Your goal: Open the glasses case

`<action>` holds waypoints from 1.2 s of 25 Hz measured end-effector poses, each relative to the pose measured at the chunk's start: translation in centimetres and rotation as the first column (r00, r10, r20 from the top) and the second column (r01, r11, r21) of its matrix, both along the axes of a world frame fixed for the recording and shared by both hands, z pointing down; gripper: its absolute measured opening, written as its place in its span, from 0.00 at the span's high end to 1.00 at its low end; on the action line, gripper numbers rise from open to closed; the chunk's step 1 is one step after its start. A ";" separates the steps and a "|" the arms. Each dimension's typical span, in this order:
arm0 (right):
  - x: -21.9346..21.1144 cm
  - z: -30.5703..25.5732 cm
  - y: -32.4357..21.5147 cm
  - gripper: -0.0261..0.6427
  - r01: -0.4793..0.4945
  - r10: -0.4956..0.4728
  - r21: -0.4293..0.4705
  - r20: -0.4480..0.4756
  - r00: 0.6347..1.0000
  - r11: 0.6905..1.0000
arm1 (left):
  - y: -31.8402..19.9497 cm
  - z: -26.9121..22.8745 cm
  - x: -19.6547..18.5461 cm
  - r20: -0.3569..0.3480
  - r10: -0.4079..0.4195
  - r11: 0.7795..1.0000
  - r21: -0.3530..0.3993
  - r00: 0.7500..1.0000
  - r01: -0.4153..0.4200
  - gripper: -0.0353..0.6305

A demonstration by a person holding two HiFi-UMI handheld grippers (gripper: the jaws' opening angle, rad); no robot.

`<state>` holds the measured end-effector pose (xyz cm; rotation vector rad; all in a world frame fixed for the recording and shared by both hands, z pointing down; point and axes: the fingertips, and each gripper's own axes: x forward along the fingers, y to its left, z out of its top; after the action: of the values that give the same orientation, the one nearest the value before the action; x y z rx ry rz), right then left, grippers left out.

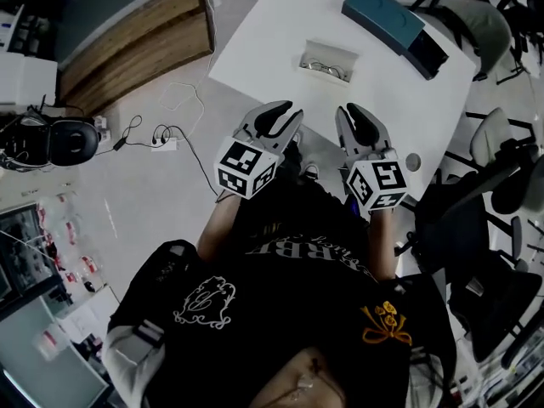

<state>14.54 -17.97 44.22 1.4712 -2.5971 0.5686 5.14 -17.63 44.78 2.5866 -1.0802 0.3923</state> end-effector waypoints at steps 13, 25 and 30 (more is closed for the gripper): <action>-3.5 -1.4 3.0 0.85 0.067 -0.068 0.029 0.039 0.997 0.997 | 3.2 -1.5 -1.8 0.024 -0.020 1.000 0.008 1.000 0.020 0.80; -9.3 -1.5 7.0 0.87 0.021 -0.022 0.021 0.085 0.996 1.000 | 7.6 -1.3 -7.7 0.019 0.004 1.000 0.009 1.000 -0.004 0.82; -12.0 -1.3 10.9 0.92 -0.001 0.000 0.024 0.044 0.999 1.000 | 11.2 -0.7 -10.5 -0.009 0.011 1.000 0.008 1.000 -0.011 0.85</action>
<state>2.55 -7.11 42.88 1.4828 -2.6460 0.5785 -5.34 -6.38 44.04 2.5996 -1.0673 0.3800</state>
